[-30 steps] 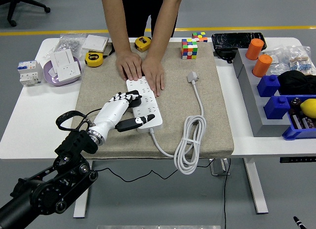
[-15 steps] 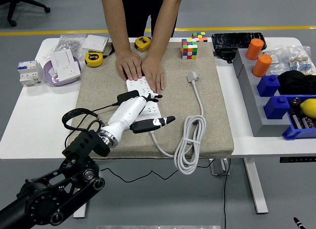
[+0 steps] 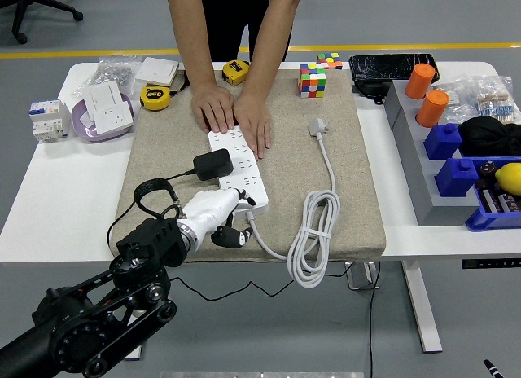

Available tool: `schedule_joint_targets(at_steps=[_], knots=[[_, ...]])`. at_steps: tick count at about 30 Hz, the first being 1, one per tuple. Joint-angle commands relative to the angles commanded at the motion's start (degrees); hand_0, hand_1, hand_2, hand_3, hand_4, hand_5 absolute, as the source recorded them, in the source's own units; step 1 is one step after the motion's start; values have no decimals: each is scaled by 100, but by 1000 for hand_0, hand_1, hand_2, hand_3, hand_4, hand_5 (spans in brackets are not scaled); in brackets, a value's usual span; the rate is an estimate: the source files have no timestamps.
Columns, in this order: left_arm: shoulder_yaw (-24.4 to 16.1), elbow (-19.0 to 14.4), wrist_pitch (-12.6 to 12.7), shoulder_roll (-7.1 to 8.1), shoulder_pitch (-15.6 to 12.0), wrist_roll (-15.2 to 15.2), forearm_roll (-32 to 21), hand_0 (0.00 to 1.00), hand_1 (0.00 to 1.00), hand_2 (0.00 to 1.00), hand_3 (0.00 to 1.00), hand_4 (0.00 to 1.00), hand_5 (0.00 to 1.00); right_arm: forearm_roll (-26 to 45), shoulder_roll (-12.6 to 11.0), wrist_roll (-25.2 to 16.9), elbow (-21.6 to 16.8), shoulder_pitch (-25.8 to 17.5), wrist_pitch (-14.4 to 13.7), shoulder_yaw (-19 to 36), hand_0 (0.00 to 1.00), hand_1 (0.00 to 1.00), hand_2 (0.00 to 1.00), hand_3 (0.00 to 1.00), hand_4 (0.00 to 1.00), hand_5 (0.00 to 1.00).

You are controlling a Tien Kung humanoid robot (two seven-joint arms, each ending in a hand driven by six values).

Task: Pick up the plug,place it near the board,insert it into the board,press the button

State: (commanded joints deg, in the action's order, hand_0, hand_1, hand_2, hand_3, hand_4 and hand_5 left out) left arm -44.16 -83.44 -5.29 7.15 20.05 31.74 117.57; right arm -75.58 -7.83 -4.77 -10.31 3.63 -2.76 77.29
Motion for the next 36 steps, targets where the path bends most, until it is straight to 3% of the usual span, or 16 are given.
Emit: schedule_joint_targets(at_steps=[7, 15, 36], knots=[[-219, -6, 26, -17, -6, 12, 147, 116, 58, 165, 856, 494, 130, 17, 0, -3, 0, -1, 1, -15, 947, 846, 782, 790, 998, 998], [-88, 76, -105, 15, 37, 9, 103, 115, 58, 165, 823, 478, 123, 21, -2, -4, 0, 18, -4, 1, 947, 846, 782, 790, 998, 998], [-75, 226, -67, -30, 49, -34, 256, 114, 57, 164, 802, 460, 121, 23, -8, -9, 0, 30, -7, 15, 947, 847, 782, 790, 998, 998]])
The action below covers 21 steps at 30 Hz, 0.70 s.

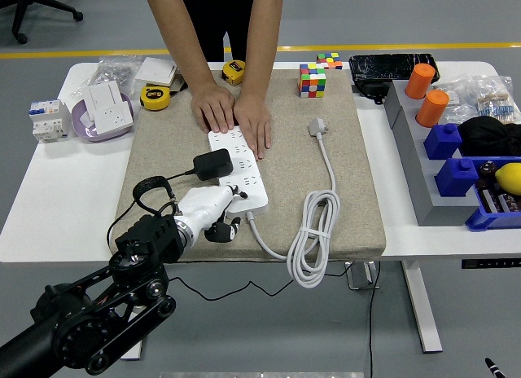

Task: Pick up the plug,place it near the board,insert it into the board,press the button

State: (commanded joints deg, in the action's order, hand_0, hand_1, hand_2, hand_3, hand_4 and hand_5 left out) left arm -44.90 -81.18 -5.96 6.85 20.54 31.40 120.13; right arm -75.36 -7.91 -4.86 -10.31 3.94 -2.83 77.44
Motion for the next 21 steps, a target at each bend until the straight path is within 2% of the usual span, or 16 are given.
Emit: schedule_joint_targets(at_steps=[10, 14, 17, 18, 19, 21], knots=[[13, 185, -8, -7, -10, -38, -17, 114, 58, 164, 786, 458, 122, -1, -4, -2, 0, 11, -6, 16, 947, 847, 783, 790, 998, 998], [-90, 1, 63, 12, -35, -87, 83, 114, 57, 163, 779, 456, 122, 3, -5, -3, 0, 13, -7, 21, 947, 847, 782, 790, 998, 998], [-343, -349, 76, 5, -155, -264, 76, 114, 57, 163, 779, 456, 122, -10, 1, 0, 0, 9, -6, 30, 947, 847, 782, 790, 998, 998], [-454, -477, 76, -5, -229, -367, -3, 192, 139, 250, 769, 776, 184, -9, 3, -1, 0, 8, -6, 28, 947, 847, 781, 790, 998, 998], [-570, -600, 104, -23, -320, -488, -115, 192, 139, 250, 769, 776, 184, -8, 6, -2, 0, 7, -5, 27, 947, 847, 781, 790, 998, 998], [-950, -971, 246, -76, -600, -917, -542, 192, 139, 250, 769, 776, 184, -8, 15, -4, 0, -1, -4, 27, 947, 847, 781, 790, 998, 998]])
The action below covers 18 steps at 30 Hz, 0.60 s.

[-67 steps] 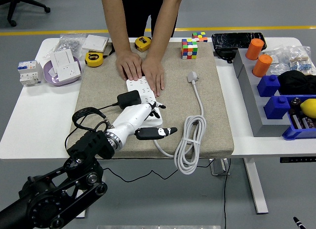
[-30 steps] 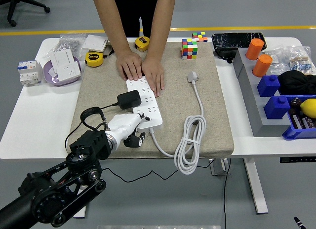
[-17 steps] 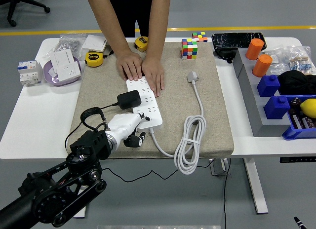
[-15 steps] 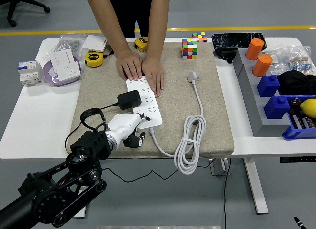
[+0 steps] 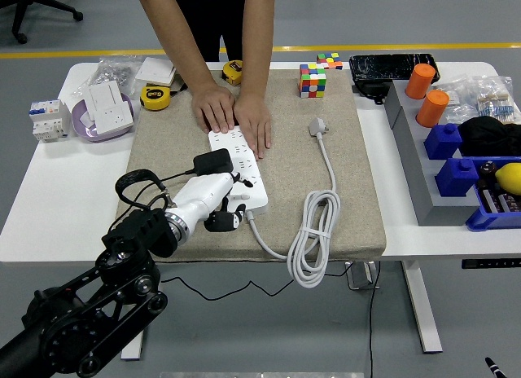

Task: Pick up the plug,place it near the board,insert it into the board,press the button

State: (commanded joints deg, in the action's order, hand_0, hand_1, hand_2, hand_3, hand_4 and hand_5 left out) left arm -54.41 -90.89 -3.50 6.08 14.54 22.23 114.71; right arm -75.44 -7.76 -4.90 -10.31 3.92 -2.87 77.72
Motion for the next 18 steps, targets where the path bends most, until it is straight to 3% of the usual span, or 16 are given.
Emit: schedule_joint_targets(at_steps=[2, 3, 7, 8, 9, 13, 14, 15, 18], knots=[[-393, -311, 232, -55, -291, -464, -466, 192, 139, 250, 769, 776, 184, -12, 11, 1, 0, -20, 1, 13, 947, 847, 781, 790, 998, 998], [-536, -408, 367, -77, -414, -686, -690, 818, 834, 781, 851, 967, 294, -20, 15, 3, 0, -30, 0, 24, 948, 846, 782, 790, 998, 998], [-861, -581, 1074, -170, -904, -1649, -1658, 818, 834, 781, 851, 967, 294, -52, 25, 10, 0, -62, 0, 58, 948, 846, 782, 790, 998, 998], [-903, -623, 1108, -191, -998, -1910, -1919, 818, 834, 781, 851, 967, 294, -42, 26, 6, 0, -65, 0, 49, 948, 846, 782, 790, 998, 998], [-964, -671, 1084, -214, -1099, -2133, -2142, 998, 998, 998, 998, 998, 340, -37, 28, 4, 0, -66, 1, 44, 947, 846, 781, 790, 998, 998], [-1139, -690, 987, -203, -1314, -3026, -3110, 998, 998, 998, 998, 998, 340, 6, 30, -9, 0, -59, 6, -1, 947, 846, 781, 790, 998, 998], [-1134, -648, 968, -159, -1326, -3072, -3371, 998, 998, 998, 998, 998, 340, 4, 31, -7, 0, -56, 6, 3, 947, 846, 781, 790, 998, 998], [-1123, -615, 957, -128, -1323, -3038, -3594, 778, 840, 941, 998, 989, 306, 2, 31, -7, 0, -55, 6, 6, 948, 846, 781, 790, 998, 998], [-1100, -493, 1081, -29, -1241, -2706, -4302, 778, 840, 941, 998, 989, 306, 7, 25, -7, 0, -47, 5, -3, 948, 846, 781, 790, 998, 998]])
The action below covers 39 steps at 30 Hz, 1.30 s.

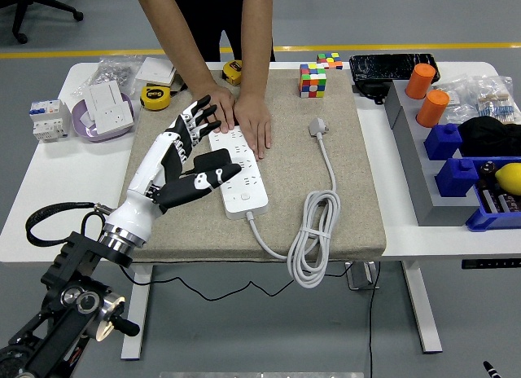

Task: Pick up the plug,place it near the board,insert it into the board,press the button

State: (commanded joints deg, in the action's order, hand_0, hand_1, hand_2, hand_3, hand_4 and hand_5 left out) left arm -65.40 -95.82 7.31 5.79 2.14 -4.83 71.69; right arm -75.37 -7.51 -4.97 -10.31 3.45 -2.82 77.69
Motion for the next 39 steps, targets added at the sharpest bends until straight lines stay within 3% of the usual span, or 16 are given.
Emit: schedule_joint_targets(at_steps=[2, 3, 5, 8, 9, 15, 17, 25, 33, 39], knots=[[25, 88, 180, 69, 124, 243, -484, 778, 840, 941, 998, 989, 306, 5, -3, -1, 0, 1, 1, -12, 948, 846, 781, 790, 998, 998], [73, 143, 240, 118, 222, 407, -738, 156, 201, 337, 998, 664, 43, 2, -5, 0, 0, 1, 0, -10, 948, 846, 781, 789, 998, 998], [187, 228, 272, 200, 368, 616, -642, 156, 201, 337, 998, 664, 43, -2, -6, 4, 0, -1, 0, -5, 948, 846, 781, 789, 998, 998], [500, 474, 201, 377, 725, 1083, 50, 156, 201, 337, 998, 664, 43, -5, -10, 9, 0, 2, 0, 3, 948, 846, 781, 789, 998, 998], [596, 549, 136, 417, 830, 1229, 311, 104, 60, 166, 901, 614, 2, -3, -12, 9, 0, 4, -1, 2, 947, 846, 780, 790, 998, 998], [1277, 1000, -436, 512, 1420, 1959, 1713, 104, 60, 166, 901, 614, 2, 6, -17, 14, 0, 22, 0, -2, 947, 846, 780, 790, 998, 998], [1474, 1137, -559, 497, 1550, 2099, 2197, 93, 36, 159, 852, 598, 2, 16, -16, 14, 0, 27, 0, -8, 947, 846, 781, 790, 998, 998], [1633, 1601, -634, 320, 1712, 2268, 4069, 90, 31, 159, 833, 579, 2, -29, -13, 29, 0, 25, -7, 39, 947, 846, 781, 790, 998, 998], [1636, 1700, -1123, 281, 1678, 2611, 4458, 88, 29, 158, 815, 564, 2, 17, -12, 12, 0, 38, -5, 3, 947, 845, 780, 790, 998, 998], [1662, 1732, -1137, 247, 1672, 2665, 4522, 88, 28, 157, 784, 557, 2, -19, -10, 23, 0, 22, -7, 37, 948, 846, 780, 790, 998, 998]])
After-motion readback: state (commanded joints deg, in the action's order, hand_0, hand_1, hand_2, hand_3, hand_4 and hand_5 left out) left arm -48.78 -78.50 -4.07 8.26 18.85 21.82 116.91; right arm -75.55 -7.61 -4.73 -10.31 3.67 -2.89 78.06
